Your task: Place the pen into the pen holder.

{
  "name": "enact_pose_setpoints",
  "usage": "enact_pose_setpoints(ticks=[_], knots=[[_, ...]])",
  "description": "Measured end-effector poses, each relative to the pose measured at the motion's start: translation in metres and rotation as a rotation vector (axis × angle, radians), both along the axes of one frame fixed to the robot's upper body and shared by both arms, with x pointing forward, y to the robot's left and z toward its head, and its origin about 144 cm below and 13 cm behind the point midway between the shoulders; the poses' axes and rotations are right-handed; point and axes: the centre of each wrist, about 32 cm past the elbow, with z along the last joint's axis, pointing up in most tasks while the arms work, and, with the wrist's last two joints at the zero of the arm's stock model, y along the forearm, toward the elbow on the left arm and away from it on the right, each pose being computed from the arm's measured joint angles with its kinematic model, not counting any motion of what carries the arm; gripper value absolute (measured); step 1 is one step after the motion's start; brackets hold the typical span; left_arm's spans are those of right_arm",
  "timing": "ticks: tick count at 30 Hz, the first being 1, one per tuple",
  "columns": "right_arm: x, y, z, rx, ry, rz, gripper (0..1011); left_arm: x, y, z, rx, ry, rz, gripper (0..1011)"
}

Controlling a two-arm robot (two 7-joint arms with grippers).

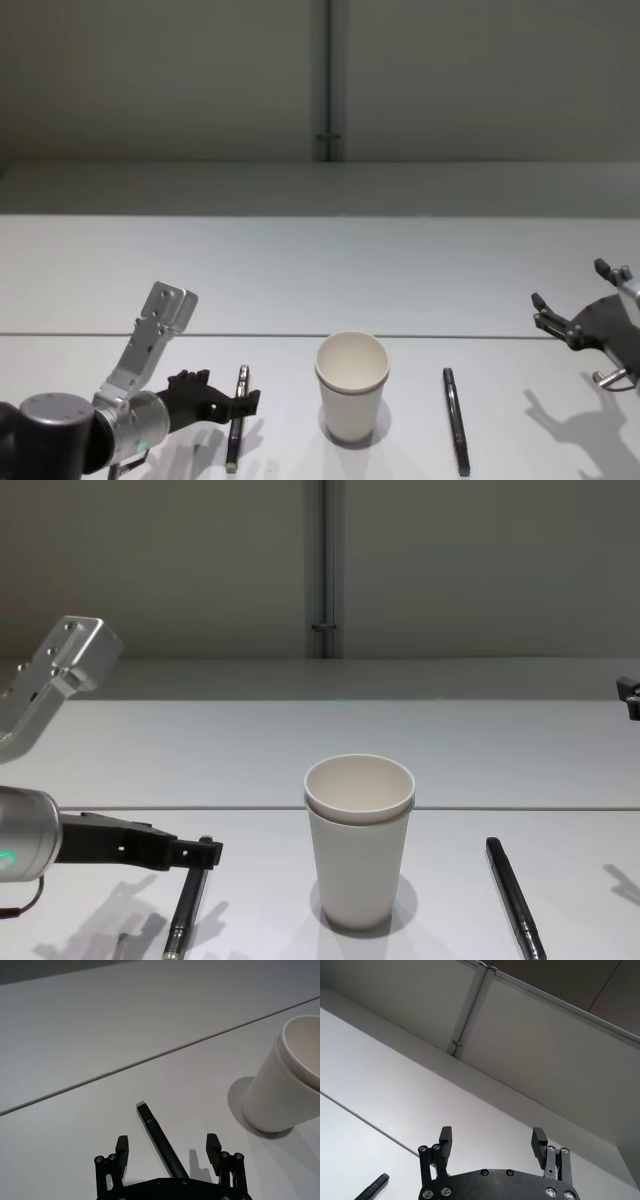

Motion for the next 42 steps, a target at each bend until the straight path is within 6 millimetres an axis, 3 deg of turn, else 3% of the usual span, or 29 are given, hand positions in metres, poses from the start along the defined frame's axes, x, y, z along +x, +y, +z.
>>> enact_pose_setpoints(ticks=[42], knots=[[0.0, 0.0, 0.0, 0.0, 0.0, 0.0, 1009, 0.016, -0.024, -0.016, 0.073, 0.099, 0.054, 1001]])
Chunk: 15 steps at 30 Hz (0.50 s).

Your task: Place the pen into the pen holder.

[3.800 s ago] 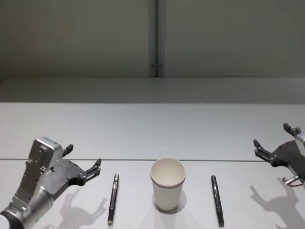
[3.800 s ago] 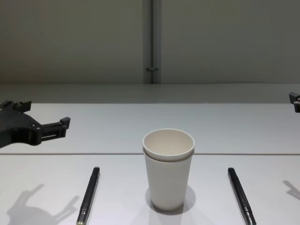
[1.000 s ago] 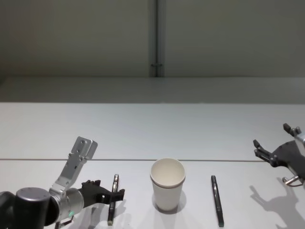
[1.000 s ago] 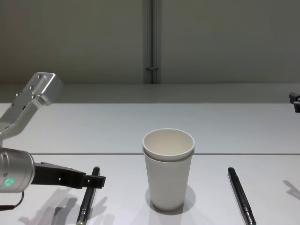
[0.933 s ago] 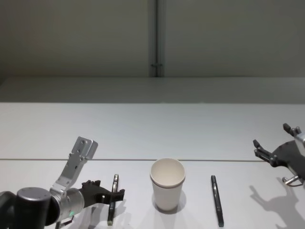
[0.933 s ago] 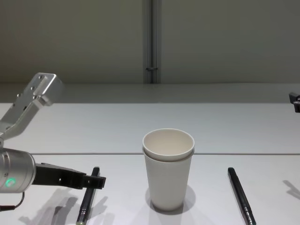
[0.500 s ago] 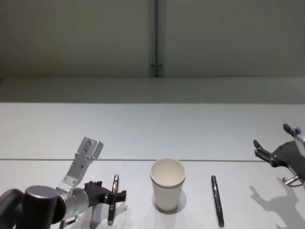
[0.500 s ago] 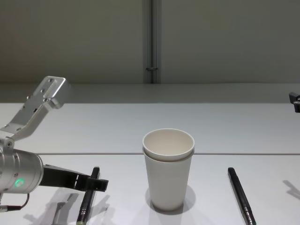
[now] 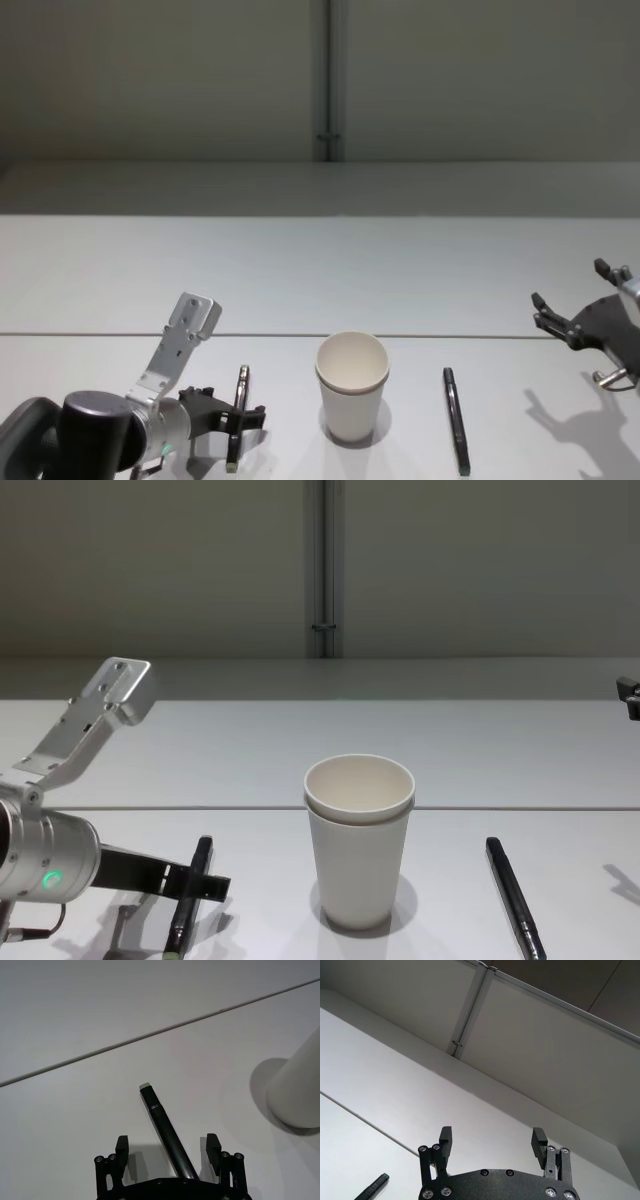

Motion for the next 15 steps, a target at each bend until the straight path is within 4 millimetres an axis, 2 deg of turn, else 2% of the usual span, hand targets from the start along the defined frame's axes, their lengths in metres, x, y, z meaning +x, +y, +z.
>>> enact_pose_setpoints(ticks=[15], knots=[[0.0, 0.0, 0.0, 0.0, 0.0, 0.0, 1009, 0.0018, -0.0022, -0.0007, 0.026, 0.02, 0.004, 1001]])
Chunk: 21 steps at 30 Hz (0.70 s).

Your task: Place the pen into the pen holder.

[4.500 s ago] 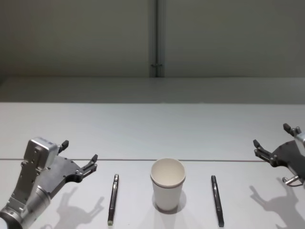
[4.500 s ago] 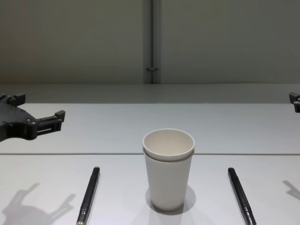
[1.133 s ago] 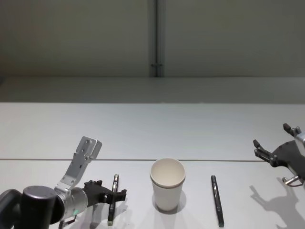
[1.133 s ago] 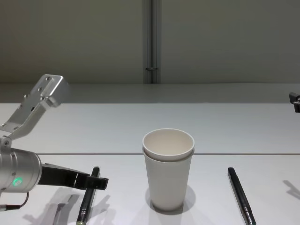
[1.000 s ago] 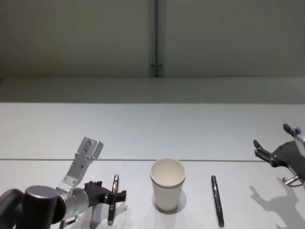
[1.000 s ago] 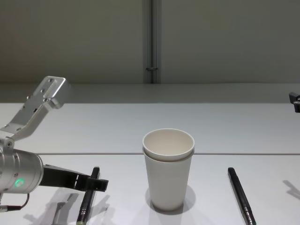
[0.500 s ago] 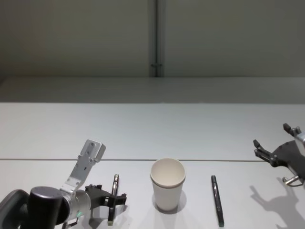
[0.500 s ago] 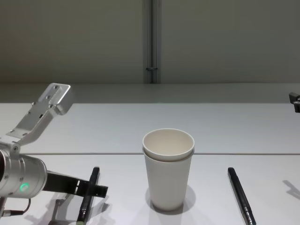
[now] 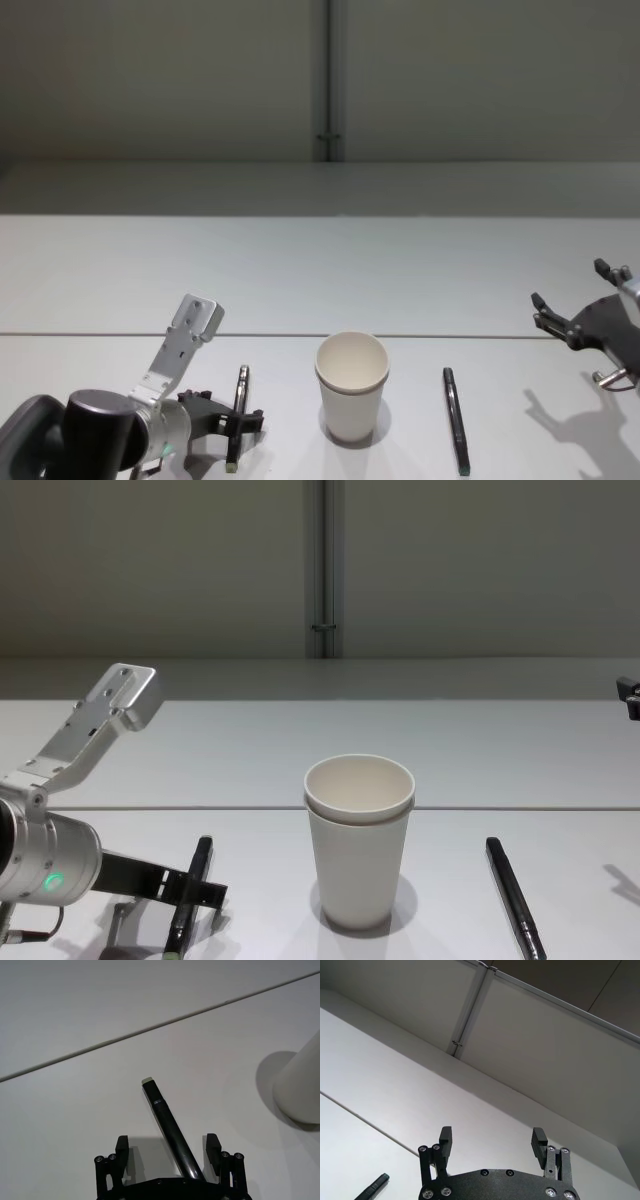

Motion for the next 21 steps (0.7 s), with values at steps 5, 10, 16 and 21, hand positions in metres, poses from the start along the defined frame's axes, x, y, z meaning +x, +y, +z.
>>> enact_pose_setpoints(ticks=[5, 10, 16, 21], knots=[[0.0, 0.0, 0.0, 0.0, 0.0, 0.0, 1009, 0.0009, -0.0008, -0.0003, 0.007, 0.006, -0.001, 1001], [0.0, 0.0, 0.0, 0.0, 0.0, 0.0, 1009, 0.0023, -0.0012, -0.0001, 0.018, 0.009, -0.007, 1002], [0.0, 0.0, 0.0, 0.0, 0.0, 0.0, 1008, 0.0033, -0.0017, 0.0001, 0.028, 0.009, -0.013, 1001], [0.0, 0.0, 0.0, 0.0, 0.0, 0.0, 1008, 0.003, -0.0017, 0.0, 0.026, 0.009, -0.012, 1001]])
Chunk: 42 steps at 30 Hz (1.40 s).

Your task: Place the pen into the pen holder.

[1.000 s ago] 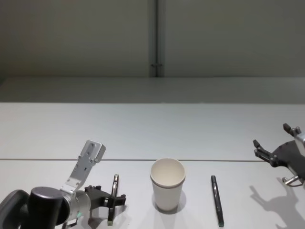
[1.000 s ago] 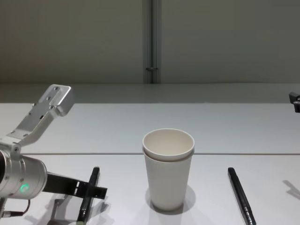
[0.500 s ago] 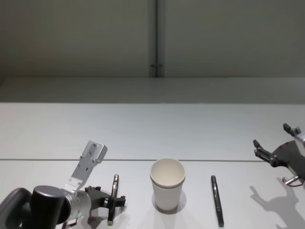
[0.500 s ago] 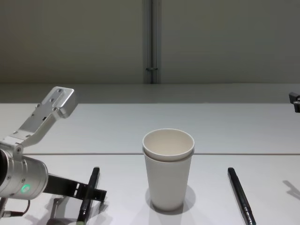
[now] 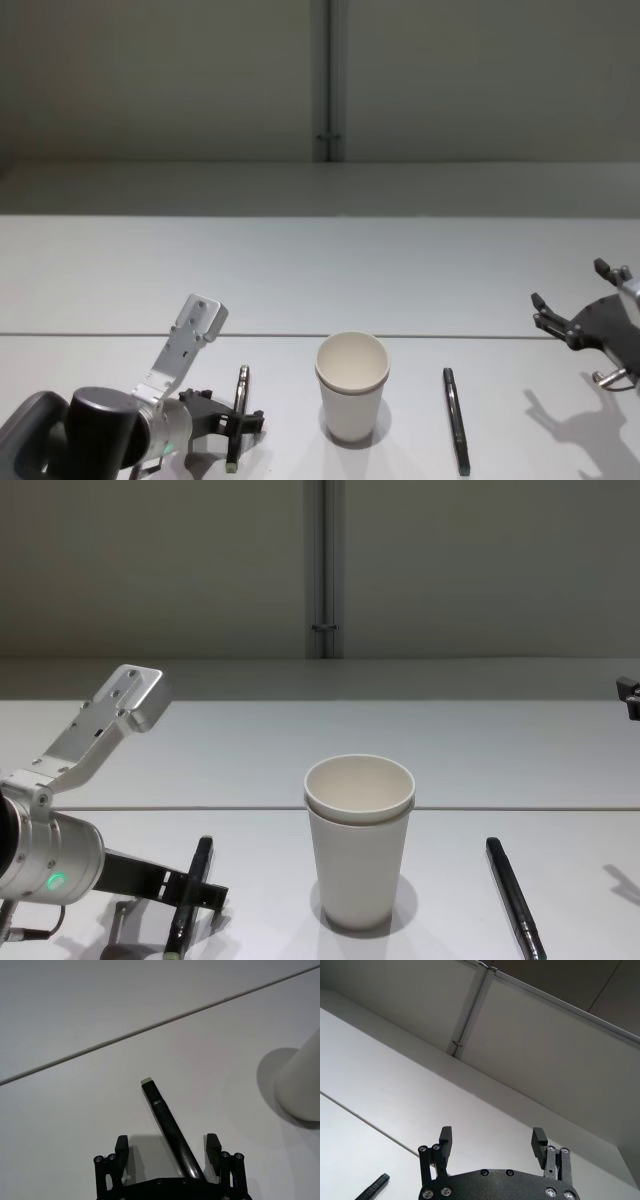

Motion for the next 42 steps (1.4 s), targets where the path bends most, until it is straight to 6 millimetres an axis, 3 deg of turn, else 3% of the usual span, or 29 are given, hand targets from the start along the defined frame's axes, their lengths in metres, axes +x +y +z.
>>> enact_pose_setpoints(ticks=[5, 14, 42], knots=[[0.0, 0.0, 0.0, 0.0, 0.0, 0.0, 1008, -0.0002, 0.0001, -0.0001, -0.001, 0.0, 0.001, 998], [0.0, 0.0, 0.0, 0.0, 0.0, 0.0, 1008, -0.0003, 0.0004, 0.0001, -0.002, -0.001, 0.003, 783], [0.0, 0.0, 0.0, 0.0, 0.0, 0.0, 1009, -0.0011, 0.0006, -0.0006, -0.001, -0.003, -0.006, 507]])
